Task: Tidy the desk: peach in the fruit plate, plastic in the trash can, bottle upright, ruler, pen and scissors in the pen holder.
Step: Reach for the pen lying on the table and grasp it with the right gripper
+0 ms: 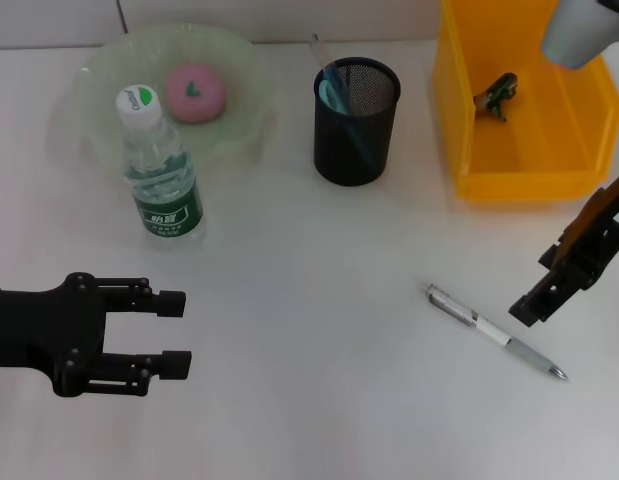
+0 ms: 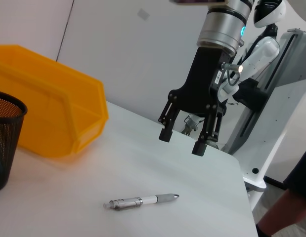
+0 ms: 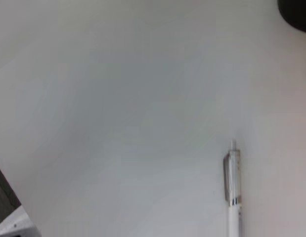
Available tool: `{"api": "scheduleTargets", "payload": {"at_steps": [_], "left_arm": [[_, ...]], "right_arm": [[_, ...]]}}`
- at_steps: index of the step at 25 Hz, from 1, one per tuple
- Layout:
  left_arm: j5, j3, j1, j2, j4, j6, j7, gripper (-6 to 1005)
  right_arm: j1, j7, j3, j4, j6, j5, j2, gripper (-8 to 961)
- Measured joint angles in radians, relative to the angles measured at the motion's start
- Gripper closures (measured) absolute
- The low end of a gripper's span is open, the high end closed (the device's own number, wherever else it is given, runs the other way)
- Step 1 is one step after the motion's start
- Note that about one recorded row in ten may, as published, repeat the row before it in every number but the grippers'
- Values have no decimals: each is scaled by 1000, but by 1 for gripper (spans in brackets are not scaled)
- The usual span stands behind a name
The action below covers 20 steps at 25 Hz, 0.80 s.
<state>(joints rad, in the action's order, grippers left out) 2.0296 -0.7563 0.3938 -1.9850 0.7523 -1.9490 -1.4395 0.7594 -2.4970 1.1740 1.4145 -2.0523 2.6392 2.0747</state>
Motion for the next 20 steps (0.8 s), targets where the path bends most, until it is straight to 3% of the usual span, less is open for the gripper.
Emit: {"api": "scheduleTargets", "payload": {"at_steps": [13,20], "left_arm": [[0,0,-6,2,13,-8,6,274],[25,0,2,1,13,-2,10,273]], "right_arm": [[-9,-130,140,-1,-14,22,10,191],[-59,-133,167,-9,78,39,14,197]]}}
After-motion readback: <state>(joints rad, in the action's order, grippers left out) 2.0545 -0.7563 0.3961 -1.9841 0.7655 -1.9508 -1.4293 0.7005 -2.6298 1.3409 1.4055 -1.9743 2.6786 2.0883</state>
